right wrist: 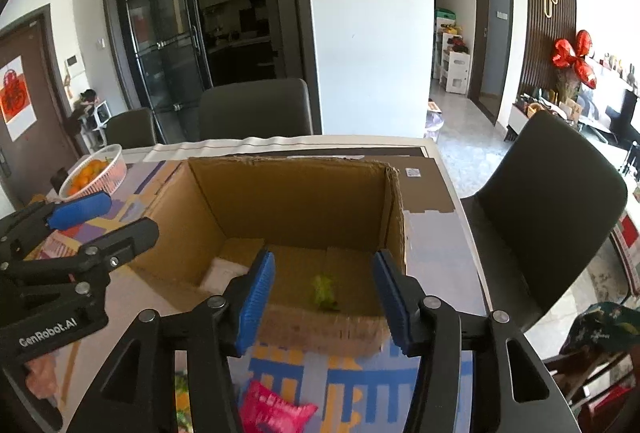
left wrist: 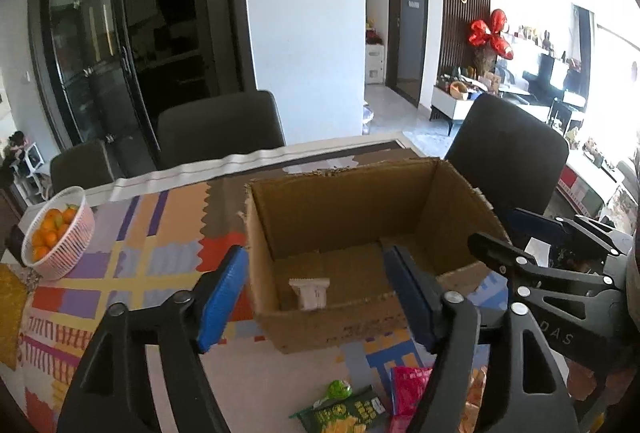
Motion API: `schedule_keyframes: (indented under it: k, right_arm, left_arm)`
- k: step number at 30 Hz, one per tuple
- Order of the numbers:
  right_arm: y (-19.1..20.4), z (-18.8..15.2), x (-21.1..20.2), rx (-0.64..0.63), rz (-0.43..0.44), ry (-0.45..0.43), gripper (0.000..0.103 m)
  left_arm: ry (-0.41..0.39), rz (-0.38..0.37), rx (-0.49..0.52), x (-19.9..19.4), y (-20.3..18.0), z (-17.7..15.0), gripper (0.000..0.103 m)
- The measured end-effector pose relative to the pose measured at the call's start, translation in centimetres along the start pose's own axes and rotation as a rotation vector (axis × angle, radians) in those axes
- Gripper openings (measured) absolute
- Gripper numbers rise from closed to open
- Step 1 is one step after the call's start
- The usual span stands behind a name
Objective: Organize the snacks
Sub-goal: 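Move both tools back toward the snack pile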
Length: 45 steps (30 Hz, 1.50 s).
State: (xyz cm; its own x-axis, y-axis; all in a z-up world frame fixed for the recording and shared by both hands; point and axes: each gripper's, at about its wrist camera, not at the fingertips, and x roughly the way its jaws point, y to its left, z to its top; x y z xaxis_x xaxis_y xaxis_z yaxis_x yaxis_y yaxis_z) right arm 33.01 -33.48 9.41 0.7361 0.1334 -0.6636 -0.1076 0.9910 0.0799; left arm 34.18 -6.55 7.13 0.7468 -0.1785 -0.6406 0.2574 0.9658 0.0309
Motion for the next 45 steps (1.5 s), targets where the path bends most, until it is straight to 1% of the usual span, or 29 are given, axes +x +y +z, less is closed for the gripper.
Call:
schedule_keyframes:
  k: [3,5,6,8,11,13,17,21,27,32,37,40,43,45]
  right_arm:
    - [0.6,-0.5,-1.9,-0.005,-0.006,-0.027,0.06]
    - [1.0,-0.8,-3.0,-0.01,-0.003,-0.043,0.062]
    - [1.2,-1.0,-3.6,-0.013,-0.001,-0.053,0.066]
    - [1.6,-1.6,-5.1,-0.013,0.002,-0.076,0.069]
    - [1.8,-2.3,-6.9,-0.014,0.01,-0.102,0.071]
    - [2.0,-3.2,-8.1,-0.011,0.008,-0.122,0.074]
    - [2.3,-5.1,-10.1,-0.007,-0.009,-0.155,0.077]
    - [3.0,-7.6,-11.5,-0.023,-0.034,-0.168,0.081]
    - [3.6,-10.9,-12.7,-0.053,-0.029,-0.152,0.084]
    - [4.0,-13.7,-13.1,-0.069,-0.026,-0.124,0.084]
    - [4.4,-16.8,-13.0,-0.091,-0.03,-0.092,0.084]
    - [4.5,-18.4,-12.6,-0.079,-0.011,-0.058,0.084]
    - [4.6,-19.9,-12.1,-0.067,0.001,-0.028,0.084]
    - [4.7,-20.8,-11.6,-0.073,-0.007,-0.018,0.084]
  left_arm:
    - [-0.038,0.016,0.015,-2.4,-0.1,-0.6,0.076]
    - [-0.057,0.012,0.02,-3.6,-0.2,-1.1,0.078]
    - [-0.063,0.011,0.025,-4.2,-0.2,-1.4,0.078]
    - [-0.075,0.009,0.033,-5.6,-0.3,-2.1,0.078]
    - [-0.093,-0.001,0.041,-7.4,-0.5,-3.5,0.078]
    - [-0.105,-0.002,0.04,-8.6,-0.6,-4.5,0.079]
    - [-0.118,-0.003,0.046,-10.2,-0.9,-6.4,0.082]
    - [-0.111,-0.011,0.064,-11.2,-1.3,-8.6,0.082]
    - [-0.076,-0.016,0.091,-12.0,-2.2,-12.2,0.082]
    - [-0.038,-0.016,0.123,-12.3,-3.0,-15.3,0.083]
    - [0.004,-0.061,0.106,-12.1,-3.3,-18.3,0.083]
    - [0.031,-0.086,0.095,-11.7,-3.4,-20.1,0.083]
    - [0.052,-0.093,0.081,-11.1,-3.4,-21.6,0.083]
    - [0.053,-0.079,0.08,-10.8,-3.6,-22.6,0.083]
